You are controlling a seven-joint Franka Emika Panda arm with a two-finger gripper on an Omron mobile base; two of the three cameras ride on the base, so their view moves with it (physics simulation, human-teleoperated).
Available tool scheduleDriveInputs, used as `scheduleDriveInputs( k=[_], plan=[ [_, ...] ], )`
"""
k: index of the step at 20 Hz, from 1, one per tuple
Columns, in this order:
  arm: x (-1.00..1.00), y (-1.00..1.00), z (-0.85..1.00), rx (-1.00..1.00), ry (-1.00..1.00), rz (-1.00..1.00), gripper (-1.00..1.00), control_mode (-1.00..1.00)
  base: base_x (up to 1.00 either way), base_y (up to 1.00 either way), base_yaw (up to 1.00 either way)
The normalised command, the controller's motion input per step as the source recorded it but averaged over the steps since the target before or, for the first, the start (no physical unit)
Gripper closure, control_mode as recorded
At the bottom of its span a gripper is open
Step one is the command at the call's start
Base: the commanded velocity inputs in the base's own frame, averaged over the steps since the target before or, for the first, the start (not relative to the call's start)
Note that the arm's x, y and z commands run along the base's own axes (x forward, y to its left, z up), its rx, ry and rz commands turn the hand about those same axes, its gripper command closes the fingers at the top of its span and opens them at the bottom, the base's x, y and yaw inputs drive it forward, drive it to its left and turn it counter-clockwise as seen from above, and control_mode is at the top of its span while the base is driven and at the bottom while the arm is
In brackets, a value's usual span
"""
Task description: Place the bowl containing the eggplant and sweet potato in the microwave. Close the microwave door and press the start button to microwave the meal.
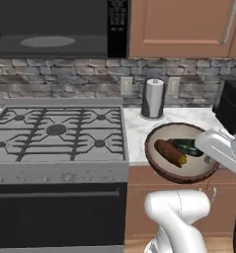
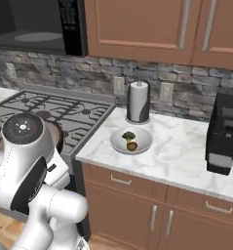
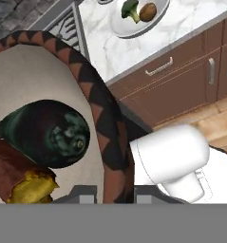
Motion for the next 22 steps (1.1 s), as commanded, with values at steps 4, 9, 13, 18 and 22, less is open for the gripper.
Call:
scheduleDriveInputs(
  k=[4,9,13,18,22],
  plan=[
    [0.0,0.0,0.0,0.0,0.0,0.0,1.0,1.0,-0.03,0.76,0.27],
    [0.0,0.0,0.0,0.0,0.0,0.0,1.0,1.0,-0.03,0.69,0.23],
    [0.0,0.0,0.0,0.0,0.0,0.0,1.0,1.0,-0.16,0.61,0.11],
    [0.0,0.0,0.0,0.0,0.0,0.0,1.0,1.0,0.0,0.51,-0.01],
    [0.0,0.0,0.0,0.0,0.0,0.0,1.0,1.0,0.0,0.44,-0.04]
  ],
)
